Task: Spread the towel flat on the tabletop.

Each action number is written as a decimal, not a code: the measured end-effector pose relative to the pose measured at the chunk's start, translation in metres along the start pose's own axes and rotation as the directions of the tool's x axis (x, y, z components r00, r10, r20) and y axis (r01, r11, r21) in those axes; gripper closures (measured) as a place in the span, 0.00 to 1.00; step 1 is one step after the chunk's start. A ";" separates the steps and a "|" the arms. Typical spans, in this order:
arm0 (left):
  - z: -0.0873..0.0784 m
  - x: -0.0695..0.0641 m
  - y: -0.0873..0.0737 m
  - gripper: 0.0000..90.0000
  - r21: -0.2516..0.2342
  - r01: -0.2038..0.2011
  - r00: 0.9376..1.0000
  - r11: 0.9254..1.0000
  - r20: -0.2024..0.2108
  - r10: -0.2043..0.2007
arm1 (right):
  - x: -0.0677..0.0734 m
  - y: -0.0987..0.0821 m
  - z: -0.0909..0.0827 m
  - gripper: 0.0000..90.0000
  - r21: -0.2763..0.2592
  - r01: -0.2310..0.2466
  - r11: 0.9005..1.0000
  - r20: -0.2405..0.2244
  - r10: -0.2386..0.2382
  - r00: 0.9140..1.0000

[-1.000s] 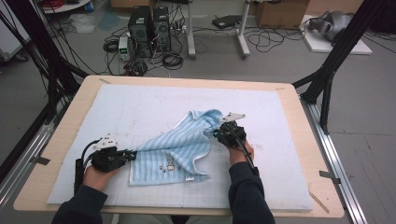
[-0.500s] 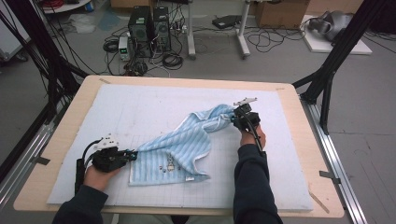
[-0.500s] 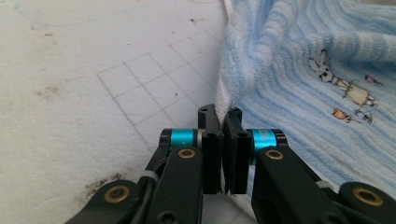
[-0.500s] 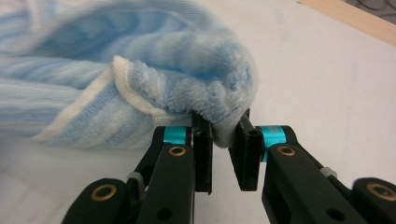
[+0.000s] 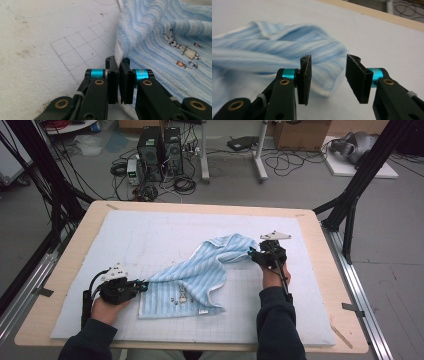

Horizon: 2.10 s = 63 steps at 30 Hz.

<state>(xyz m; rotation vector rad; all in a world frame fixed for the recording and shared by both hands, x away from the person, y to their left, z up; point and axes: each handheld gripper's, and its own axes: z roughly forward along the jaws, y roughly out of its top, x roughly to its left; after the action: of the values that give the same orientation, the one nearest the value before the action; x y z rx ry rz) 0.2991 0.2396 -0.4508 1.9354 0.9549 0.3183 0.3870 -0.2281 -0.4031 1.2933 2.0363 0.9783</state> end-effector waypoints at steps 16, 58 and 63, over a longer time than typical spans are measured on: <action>0.000 0.001 0.000 0.96 0.004 0.001 1.000 1.000 0.007 -0.001 | 0.054 -0.014 0.042 0.79 0.113 0.191 0.975 -0.159 -0.173 0.972; 0.004 -0.009 0.006 0.60 -0.071 0.014 1.000 0.997 -0.007 -0.015 | 0.044 -0.037 -0.027 0.55 -0.001 0.071 0.997 -0.201 -0.070 0.977; 0.004 -0.009 0.006 0.58 -0.079 0.015 1.000 0.997 -0.010 -0.016 | 0.078 -0.043 -0.012 0.54 0.052 0.176 0.983 -0.290 -0.154 0.945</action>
<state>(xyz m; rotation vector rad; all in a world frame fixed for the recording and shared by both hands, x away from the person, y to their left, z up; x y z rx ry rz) 0.2982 0.2290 -0.4469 1.8557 0.9502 0.3520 0.3244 -0.1717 -0.4344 1.0455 2.3795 1.0669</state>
